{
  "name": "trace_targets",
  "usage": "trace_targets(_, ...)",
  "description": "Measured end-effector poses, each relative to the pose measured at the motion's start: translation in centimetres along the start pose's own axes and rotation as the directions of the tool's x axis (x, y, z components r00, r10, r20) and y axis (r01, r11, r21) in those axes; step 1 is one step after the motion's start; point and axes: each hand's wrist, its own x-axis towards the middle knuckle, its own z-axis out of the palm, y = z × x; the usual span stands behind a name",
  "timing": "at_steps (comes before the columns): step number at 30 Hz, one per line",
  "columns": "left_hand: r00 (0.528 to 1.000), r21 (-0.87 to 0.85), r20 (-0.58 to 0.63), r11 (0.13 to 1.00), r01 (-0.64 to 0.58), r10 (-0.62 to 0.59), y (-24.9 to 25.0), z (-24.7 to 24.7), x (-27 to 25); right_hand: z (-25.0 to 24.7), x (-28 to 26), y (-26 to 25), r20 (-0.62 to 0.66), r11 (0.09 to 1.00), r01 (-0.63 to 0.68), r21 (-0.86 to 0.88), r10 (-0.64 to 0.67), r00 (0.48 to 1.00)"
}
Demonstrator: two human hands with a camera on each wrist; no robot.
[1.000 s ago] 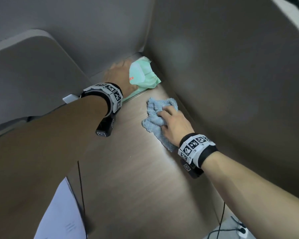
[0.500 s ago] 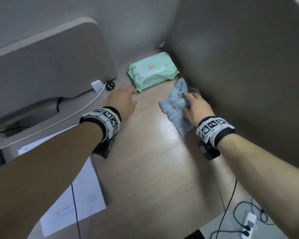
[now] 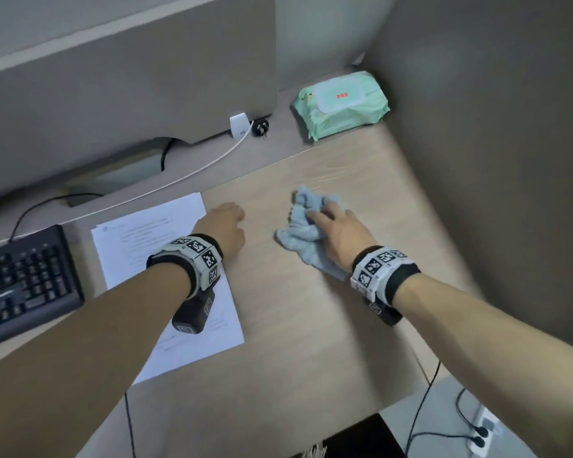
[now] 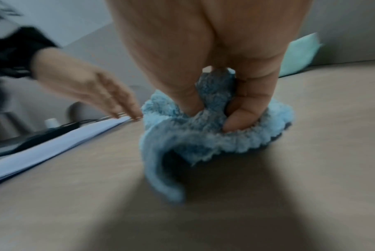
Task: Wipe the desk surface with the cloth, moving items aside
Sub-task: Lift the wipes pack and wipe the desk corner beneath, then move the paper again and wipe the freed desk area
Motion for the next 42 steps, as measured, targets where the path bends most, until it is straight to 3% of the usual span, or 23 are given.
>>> trace_targets(2,0.996,-0.113,-0.085,0.994,-0.001,-0.009,-0.7,0.0,-1.0,-1.1,-0.3,2.2,-0.077,0.981,-0.157,0.112,0.166,0.983)
trace_targets(5,0.985,-0.201,-0.166,0.979,0.019,-0.053,-2.8,-0.1,-2.4,-2.1,0.3,0.9,-0.071,0.942,-0.33,0.06,0.334,0.94)
trace_targets(10,0.939,-0.267,-0.218,0.942,0.204,-0.265,-7.6,-0.6,-4.5,0.5,-1.1,-7.1,0.06,0.991,-0.132,0.001,0.132,0.989)
trace_targets(14,0.869,-0.302,-0.203,0.873,0.382,-0.45,-11.6,-1.3,-6.6,-0.9,-1.5,-9.0,0.106,0.983,-0.167,-0.071,0.174,0.979)
trace_targets(18,0.805,-0.375,-0.125,0.779,0.503,-0.58,-14.3,-1.4,-8.8,-2.9,-1.6,-11.7,-0.056,0.985,-0.068,-0.158,0.06,0.997)
trace_targets(20,0.785,-0.404,-0.081,0.74,0.537,-0.614,-15.1,-1.3,-9.6,-2.7,-1.2,-13.8,-0.079,0.998,-0.006,-0.07,0.001,0.997)
trace_targets(22,0.75,-0.451,-0.039,0.682,0.576,-0.66,-15.5,-1.2,-10.6,-1.5,-0.4,-15.6,0.011,0.995,0.014,0.101,-0.016,1.0)
trace_targets(25,0.691,-0.549,0.041,0.562,0.619,-0.722,-16.4,-1.1,-11.6,0.8,0.7,-17.2,0.186,0.961,-0.084,0.263,0.035,0.982)
trace_targets(27,0.658,-0.619,0.104,0.469,0.63,-0.746,-17.2,-0.6,-12.0,1.8,1.3,-17.8,0.23,0.896,-0.174,0.408,0.084,0.97)
trace_targets(31,0.672,-0.703,0.173,0.387,0.596,-0.72,-17.8,-0.1,-12.8,2.6,2.4,-19.1,0.279,0.78,-0.287,0.557,0.15,0.949)
trace_targets(39,0.675,-0.842,0.337,0.111,0.529,-0.657,-18.1,0.7,-12.9,2.9,3.5,-19.2,0.469,0.686,-0.434,0.584,0.152,0.87)
trace_targets(42,0.695,-0.841,0.364,0.101,0.531,-0.619,-17.7,0.9,-13.0,2.7,3.0,-19.1,0.503,0.658,-0.459,0.597,0.14,0.853)
